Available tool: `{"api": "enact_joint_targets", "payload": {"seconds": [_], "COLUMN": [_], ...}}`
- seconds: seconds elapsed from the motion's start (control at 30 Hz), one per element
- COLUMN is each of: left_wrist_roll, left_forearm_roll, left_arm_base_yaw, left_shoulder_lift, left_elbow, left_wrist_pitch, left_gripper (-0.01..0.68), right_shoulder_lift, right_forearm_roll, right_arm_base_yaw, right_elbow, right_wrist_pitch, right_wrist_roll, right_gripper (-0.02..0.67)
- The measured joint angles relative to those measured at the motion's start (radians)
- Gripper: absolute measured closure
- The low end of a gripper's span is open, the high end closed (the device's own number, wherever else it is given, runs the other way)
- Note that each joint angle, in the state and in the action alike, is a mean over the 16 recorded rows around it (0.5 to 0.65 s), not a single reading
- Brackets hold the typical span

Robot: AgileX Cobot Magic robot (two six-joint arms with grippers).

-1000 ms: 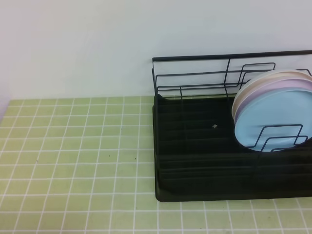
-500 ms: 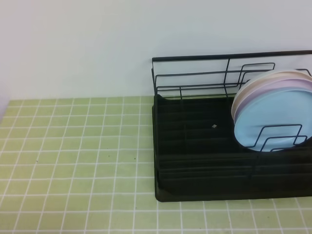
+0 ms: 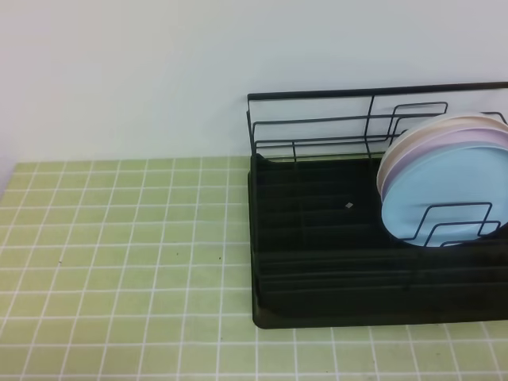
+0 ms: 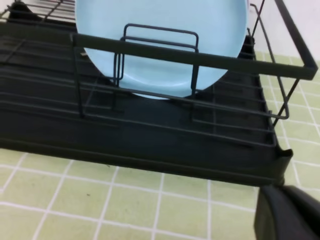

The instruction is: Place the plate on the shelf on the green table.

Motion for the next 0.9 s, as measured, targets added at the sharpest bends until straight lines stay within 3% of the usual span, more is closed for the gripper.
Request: {"api": "enact_joint_targets", "payload": {"seconds": [0.9], "left_wrist_roll": [0.000], "left_forearm_roll": [0.000], "left_arm_base_yaw": [0.000], "left_shoulder_lift": [0.000], "left_elbow": [0.000], "left_wrist_pitch": [0.000], "left_gripper": [0.675], "right_shoulder_lift": [0.003], "right_forearm_roll": [0.016], "right_arm_base_yaw": [-0.001], "right_elbow": [-0.003], "right_wrist_pitch": [0.009], "right_wrist_roll": [0.005], "right_gripper": [0.651]}}
